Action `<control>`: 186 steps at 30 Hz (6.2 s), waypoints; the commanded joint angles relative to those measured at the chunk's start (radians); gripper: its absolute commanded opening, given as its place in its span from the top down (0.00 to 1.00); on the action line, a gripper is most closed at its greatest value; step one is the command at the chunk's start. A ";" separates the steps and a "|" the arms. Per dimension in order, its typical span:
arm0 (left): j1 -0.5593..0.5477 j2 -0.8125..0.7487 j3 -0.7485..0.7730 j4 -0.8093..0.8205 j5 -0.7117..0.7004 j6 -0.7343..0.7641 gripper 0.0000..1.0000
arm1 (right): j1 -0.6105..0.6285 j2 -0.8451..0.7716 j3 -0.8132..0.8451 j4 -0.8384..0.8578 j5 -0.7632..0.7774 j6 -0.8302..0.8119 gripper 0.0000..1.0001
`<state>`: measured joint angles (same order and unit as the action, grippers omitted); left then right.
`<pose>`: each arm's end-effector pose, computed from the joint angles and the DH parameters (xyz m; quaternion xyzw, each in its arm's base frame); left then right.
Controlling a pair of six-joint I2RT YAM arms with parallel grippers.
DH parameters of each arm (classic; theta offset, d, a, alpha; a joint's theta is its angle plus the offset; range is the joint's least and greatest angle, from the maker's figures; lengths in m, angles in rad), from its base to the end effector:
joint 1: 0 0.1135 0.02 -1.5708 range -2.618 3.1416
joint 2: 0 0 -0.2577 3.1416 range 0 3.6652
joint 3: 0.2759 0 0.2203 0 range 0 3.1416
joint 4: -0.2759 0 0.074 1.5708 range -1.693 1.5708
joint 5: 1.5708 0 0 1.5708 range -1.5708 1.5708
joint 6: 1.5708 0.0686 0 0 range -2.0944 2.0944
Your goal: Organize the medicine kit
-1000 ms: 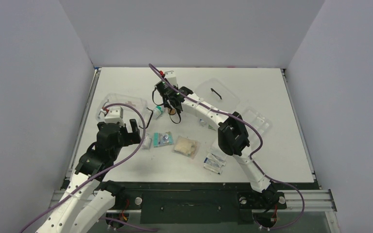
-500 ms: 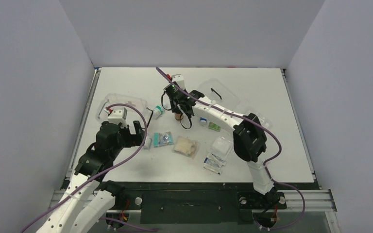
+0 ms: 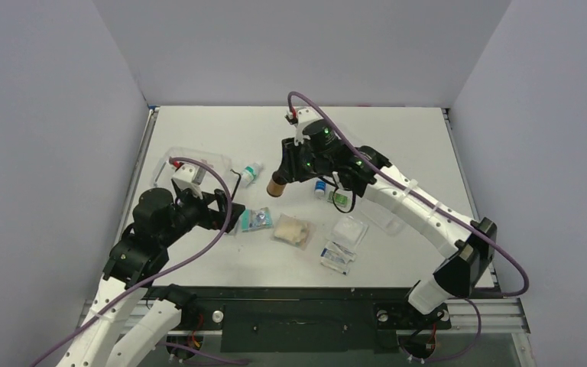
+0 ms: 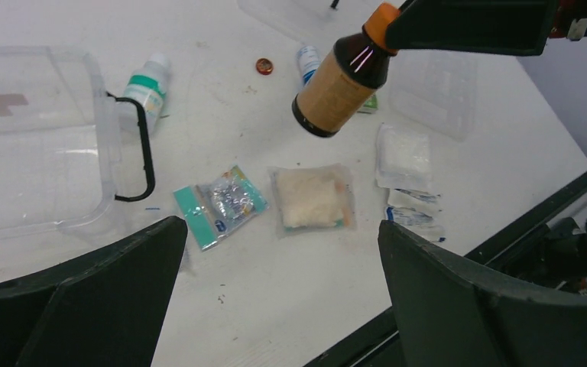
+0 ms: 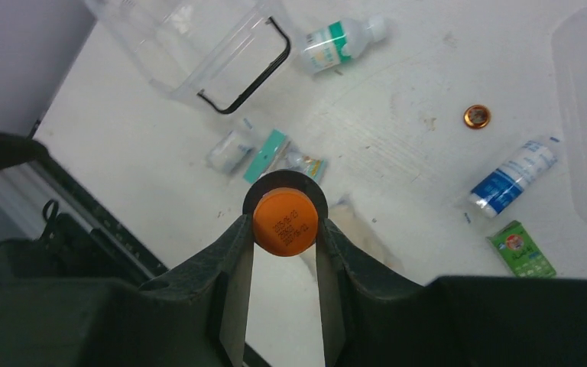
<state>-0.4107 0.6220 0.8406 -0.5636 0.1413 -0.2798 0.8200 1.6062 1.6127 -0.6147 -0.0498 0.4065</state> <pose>0.1227 -0.0640 0.3202 0.0939 0.8115 -0.2485 0.5204 0.2415 0.2638 0.3510 -0.1932 0.8649 0.2844 0.3658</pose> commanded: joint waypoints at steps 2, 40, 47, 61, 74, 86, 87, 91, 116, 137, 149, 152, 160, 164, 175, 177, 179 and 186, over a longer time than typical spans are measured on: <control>0.003 0.007 0.075 0.072 0.222 0.014 0.03 | 0.028 -0.168 -0.081 -0.013 -0.292 -0.013 1.00; 0.003 0.002 0.081 0.044 0.862 -0.035 0.52 | 0.144 -0.347 -0.224 0.289 -0.603 0.255 1.00; 0.003 -0.001 0.090 0.030 0.839 -0.023 0.96 | 0.145 -0.353 -0.244 0.288 -0.595 0.256 1.00; 0.003 0.047 0.155 -0.088 0.427 0.054 1.00 | 0.013 -0.446 -0.225 0.118 -0.425 0.195 0.50; 0.021 0.340 0.281 -0.166 -0.230 0.160 1.00 | -0.072 -0.608 -0.310 -0.053 -0.205 0.150 0.37; 0.261 0.600 0.347 -0.049 -0.281 0.130 1.00 | -0.042 -0.682 -0.407 -0.081 -0.177 0.153 0.37; 0.268 0.632 0.353 -0.046 -0.287 0.138 1.00 | -0.030 -0.689 -0.412 -0.082 -0.167 0.151 0.37; 0.288 0.720 0.364 -0.002 -0.282 0.153 1.00 | -0.001 -0.707 -0.426 -0.082 -0.136 0.144 0.37; 0.212 0.929 0.264 0.113 -0.217 0.108 1.00 | 0.062 -0.765 -0.521 -0.049 -0.074 0.172 0.37; 0.182 1.078 0.311 0.129 -0.141 0.013 1.00 | 0.095 -0.780 -0.559 -0.041 -0.029 0.211 0.37; 0.185 1.113 0.338 0.139 -0.161 0.008 0.67 | 0.104 -0.769 -0.557 -0.047 -0.019 0.213 0.37; 0.185 1.117 0.343 0.134 -0.172 0.017 0.59 | 0.106 -0.765 -0.555 -0.048 -0.018 0.213 0.37; 0.186 1.118 0.349 0.137 -0.189 0.028 0.51 | 0.111 -0.758 -0.545 -0.050 -0.012 0.215 0.37; 0.188 1.116 0.348 0.139 -0.187 0.031 0.49 | 0.114 -0.762 -0.545 -0.053 -0.004 0.216 0.37; 0.190 1.012 0.355 0.103 -0.217 0.035 0.48 | 0.117 -0.731 -0.509 -0.077 0.042 0.220 0.37; 0.190 0.975 0.357 0.081 -0.242 0.038 0.47 | 0.117 -0.712 -0.495 -0.093 0.093 0.221 0.37; 0.190 0.937 0.359 0.054 -0.266 0.047 0.47 | 0.117 -0.689 -0.482 -0.116 0.145 0.222 0.36; 0.190 0.791 0.351 -0.004 -0.320 0.060 0.47 | 0.097 -0.592 -0.412 -0.133 0.270 0.241 0.35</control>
<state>-0.2226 1.5021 1.1526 -0.5297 -0.1287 -0.2359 0.9298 0.9661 1.1225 -0.7498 0.1081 0.6262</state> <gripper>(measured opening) 0.532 0.648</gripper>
